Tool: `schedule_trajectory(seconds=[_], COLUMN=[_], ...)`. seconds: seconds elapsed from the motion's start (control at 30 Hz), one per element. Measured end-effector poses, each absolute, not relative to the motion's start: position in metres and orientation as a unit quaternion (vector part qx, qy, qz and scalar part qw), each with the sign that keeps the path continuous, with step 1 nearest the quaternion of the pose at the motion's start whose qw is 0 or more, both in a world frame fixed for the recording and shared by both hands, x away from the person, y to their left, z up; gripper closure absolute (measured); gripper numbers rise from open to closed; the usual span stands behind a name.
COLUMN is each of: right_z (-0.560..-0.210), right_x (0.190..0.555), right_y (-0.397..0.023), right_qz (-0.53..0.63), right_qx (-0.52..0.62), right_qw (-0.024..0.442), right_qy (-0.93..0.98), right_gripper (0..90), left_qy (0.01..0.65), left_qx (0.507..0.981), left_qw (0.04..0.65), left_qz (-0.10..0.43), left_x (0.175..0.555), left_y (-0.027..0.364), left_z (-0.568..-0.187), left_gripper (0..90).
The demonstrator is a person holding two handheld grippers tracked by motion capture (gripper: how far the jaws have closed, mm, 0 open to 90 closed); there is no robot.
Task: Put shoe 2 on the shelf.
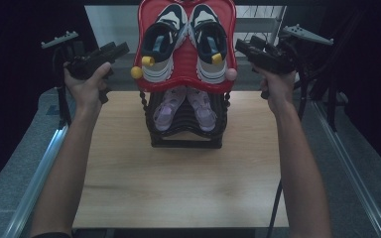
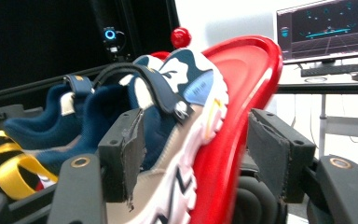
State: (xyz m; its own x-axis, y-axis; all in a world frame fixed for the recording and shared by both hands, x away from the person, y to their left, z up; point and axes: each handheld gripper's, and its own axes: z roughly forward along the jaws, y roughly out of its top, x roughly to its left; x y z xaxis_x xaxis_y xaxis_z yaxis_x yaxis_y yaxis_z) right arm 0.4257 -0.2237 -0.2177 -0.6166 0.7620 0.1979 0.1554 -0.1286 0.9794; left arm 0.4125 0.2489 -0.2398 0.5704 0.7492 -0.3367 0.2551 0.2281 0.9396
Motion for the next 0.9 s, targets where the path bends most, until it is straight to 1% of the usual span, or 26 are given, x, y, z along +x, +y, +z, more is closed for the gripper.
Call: schedule_trajectory(seconds=[0.43,0.9], right_z=[-0.249,-0.281], right_x=[0.419,0.414], right_y=[-0.241,-0.251], right_qz=[0.625,0.610], right_qx=[0.381,0.388], right_qw=[0.249,0.243], right_qy=[0.635,0.646], right_gripper=[37.8,37.9], left_qy=[0.436,0.442], left_qx=[0.596,0.605], left_qw=[0.646,0.631], left_qz=[0.196,0.199], left_x=[0.406,0.398], left_y=[0.269,0.279], left_z=[-0.265,-0.291], left_gripper=[39.1,40.2])
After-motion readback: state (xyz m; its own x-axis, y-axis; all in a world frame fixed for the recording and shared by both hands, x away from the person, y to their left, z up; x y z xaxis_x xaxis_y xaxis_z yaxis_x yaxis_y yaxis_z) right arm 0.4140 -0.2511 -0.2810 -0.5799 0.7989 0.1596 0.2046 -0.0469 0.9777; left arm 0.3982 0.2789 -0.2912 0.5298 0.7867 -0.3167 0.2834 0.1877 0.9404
